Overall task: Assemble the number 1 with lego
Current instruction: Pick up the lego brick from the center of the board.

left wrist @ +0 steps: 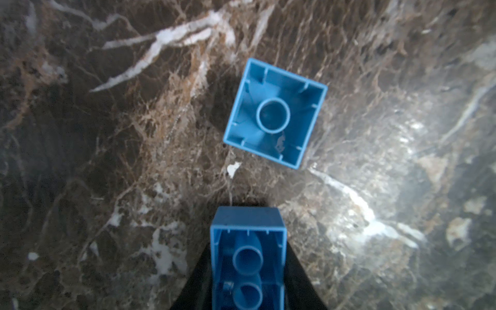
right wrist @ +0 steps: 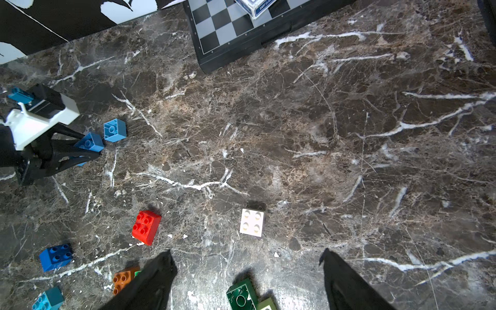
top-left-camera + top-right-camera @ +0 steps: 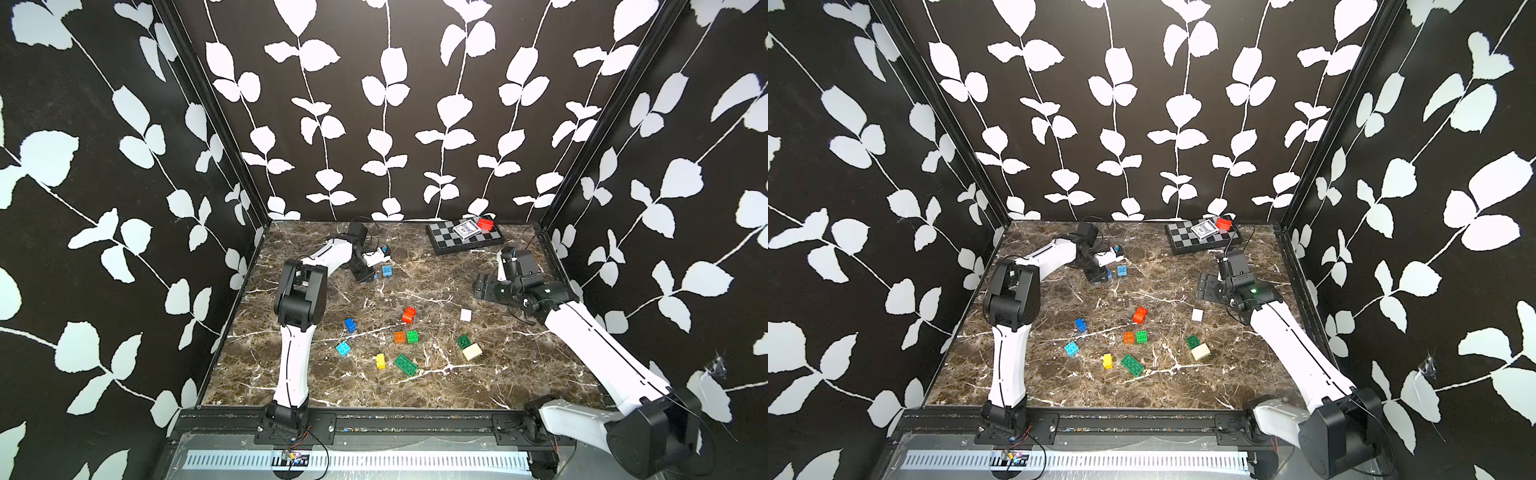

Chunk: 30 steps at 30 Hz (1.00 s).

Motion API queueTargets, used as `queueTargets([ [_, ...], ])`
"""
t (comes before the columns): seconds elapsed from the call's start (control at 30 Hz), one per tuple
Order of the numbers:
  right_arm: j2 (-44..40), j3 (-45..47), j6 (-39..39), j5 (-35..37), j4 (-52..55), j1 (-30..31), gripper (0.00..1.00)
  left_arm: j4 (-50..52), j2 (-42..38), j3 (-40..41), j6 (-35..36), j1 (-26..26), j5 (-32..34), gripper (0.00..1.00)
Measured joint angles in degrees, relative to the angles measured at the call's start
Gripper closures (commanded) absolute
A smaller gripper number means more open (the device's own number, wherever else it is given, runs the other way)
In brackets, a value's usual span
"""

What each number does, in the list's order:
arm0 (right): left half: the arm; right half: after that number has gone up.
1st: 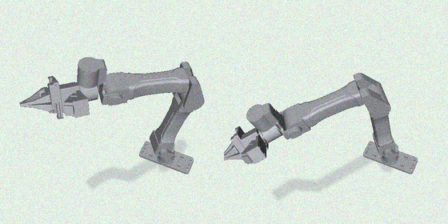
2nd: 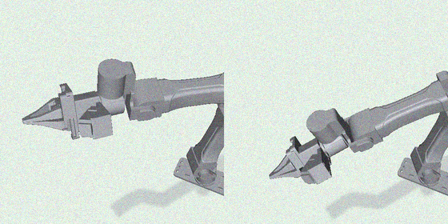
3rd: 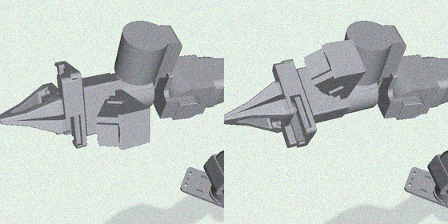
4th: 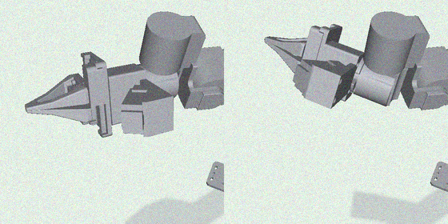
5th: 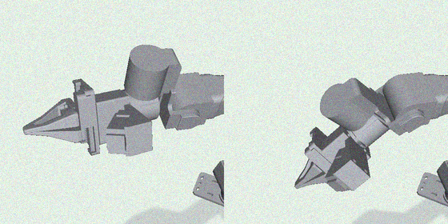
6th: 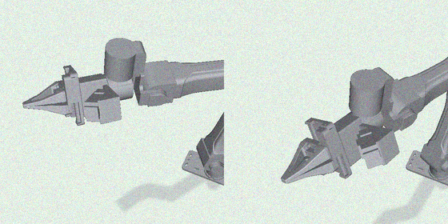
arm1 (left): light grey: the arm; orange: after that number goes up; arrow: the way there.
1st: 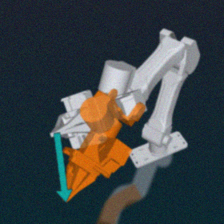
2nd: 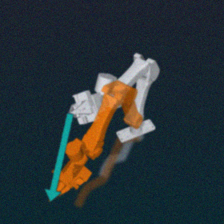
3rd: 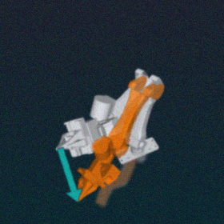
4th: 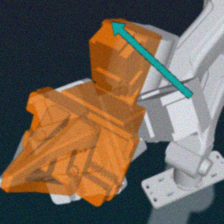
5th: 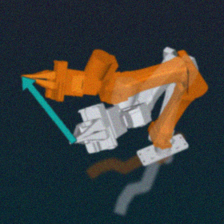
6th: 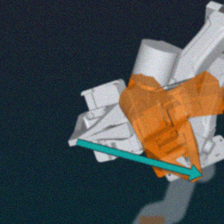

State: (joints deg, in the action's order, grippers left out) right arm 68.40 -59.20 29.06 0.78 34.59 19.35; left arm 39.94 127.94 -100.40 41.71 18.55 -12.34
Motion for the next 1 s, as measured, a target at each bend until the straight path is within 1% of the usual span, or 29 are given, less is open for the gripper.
queueTargets([
  [0.1,0.00,0.00,-1.60,-1.68,-1.31,0.48,0.14,-1.18,-3.34,3.17,-5.16,0.13,-1.49,0.87],
  [0.2,0.09,0.00,-3.61,-4.20,-3.48,2.12,0.13,-7.54,-11.67,11.39,-13.73,0.31,-4.76,0.87],
  [0.27,0.37,-0.02,-4.85,-6.54,-5.20,3.48,0.13,-14.82,-19.30,18.75,-21.73,0.44,-7.61,0.88],
  [0.33,0.81,-0.02,-6.05,-10.01,-7.74,5.03,0.13,-24.81,-27.12,26.43,-30.95,0.72,-10.49,0.88],
  [0.4,1.11,0.00,-6.84,-13.60,-10.95,6.36,0.11,-35.82,-33.29,33.18,-39.91,1.33,-12.44,0.88],
  [0.47,1.27,0.00,-7.28,-17.35,-15.10,7.72,0.10,-46.60,-37.38,38.64,-48.70,2.86,-13.31,0.88],
  [0.57,1.73,0.00,-7.23,-23.02,-22.08,9.20,0.09,-59.52,-39.06,43.25,-58.69,6.29,-14.21,0.87],
  [0.73,4.33,-0.20,-6.29,-30.49,-29.31,10.16,0.08,-75.30,-37.27,44.65,-71.38,10.86,-17.42,0.88],
  [0.87,5.01,-0.20,-6.62,-31.93,-30.51,10.21,0.08,-85.55,-36.09,44.65,-79.28,11.30,-19.89,0.89],
  [1.0,4.11,-0.20,-6.62,-34.23,-30.95,8.39,0.12,-92.04,-35.34,44.61,-84.35,11.15,-23.34,0.89],
])
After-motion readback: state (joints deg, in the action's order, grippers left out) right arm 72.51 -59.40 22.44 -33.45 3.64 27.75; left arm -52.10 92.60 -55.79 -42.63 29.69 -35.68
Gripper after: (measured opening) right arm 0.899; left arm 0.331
